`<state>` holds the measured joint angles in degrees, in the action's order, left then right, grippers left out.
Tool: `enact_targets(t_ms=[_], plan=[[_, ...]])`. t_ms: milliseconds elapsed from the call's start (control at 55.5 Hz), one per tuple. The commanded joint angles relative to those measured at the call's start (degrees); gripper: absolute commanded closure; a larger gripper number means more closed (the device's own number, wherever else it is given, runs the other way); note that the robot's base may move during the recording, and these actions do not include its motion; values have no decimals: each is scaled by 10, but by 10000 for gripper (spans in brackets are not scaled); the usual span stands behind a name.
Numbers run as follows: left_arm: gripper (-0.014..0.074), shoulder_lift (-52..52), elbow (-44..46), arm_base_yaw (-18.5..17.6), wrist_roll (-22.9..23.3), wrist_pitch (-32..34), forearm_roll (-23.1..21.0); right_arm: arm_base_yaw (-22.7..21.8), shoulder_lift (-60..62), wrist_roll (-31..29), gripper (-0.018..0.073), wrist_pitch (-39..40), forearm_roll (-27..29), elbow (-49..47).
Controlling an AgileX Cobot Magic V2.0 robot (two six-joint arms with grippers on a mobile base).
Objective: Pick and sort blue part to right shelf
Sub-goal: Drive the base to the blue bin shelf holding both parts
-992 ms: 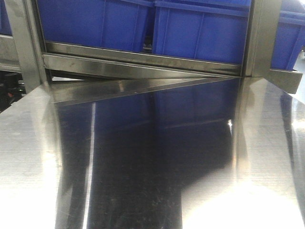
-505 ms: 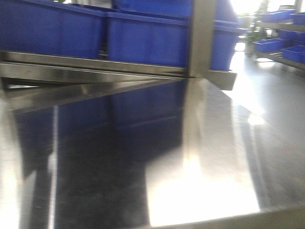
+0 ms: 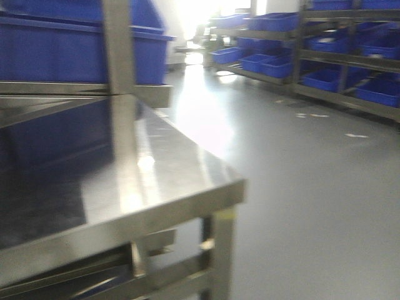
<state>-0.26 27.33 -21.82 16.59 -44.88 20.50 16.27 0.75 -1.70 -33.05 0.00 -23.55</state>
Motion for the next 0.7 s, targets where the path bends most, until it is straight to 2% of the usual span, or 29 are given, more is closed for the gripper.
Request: enact_targets(t_ms=[0,685], plan=[[260,-8,14,0,6,54,7,-1,4,0,385,55,-4,-16],[260,-8,14,0,6,54,7,-1,4,0,385,55,-4,-16]])
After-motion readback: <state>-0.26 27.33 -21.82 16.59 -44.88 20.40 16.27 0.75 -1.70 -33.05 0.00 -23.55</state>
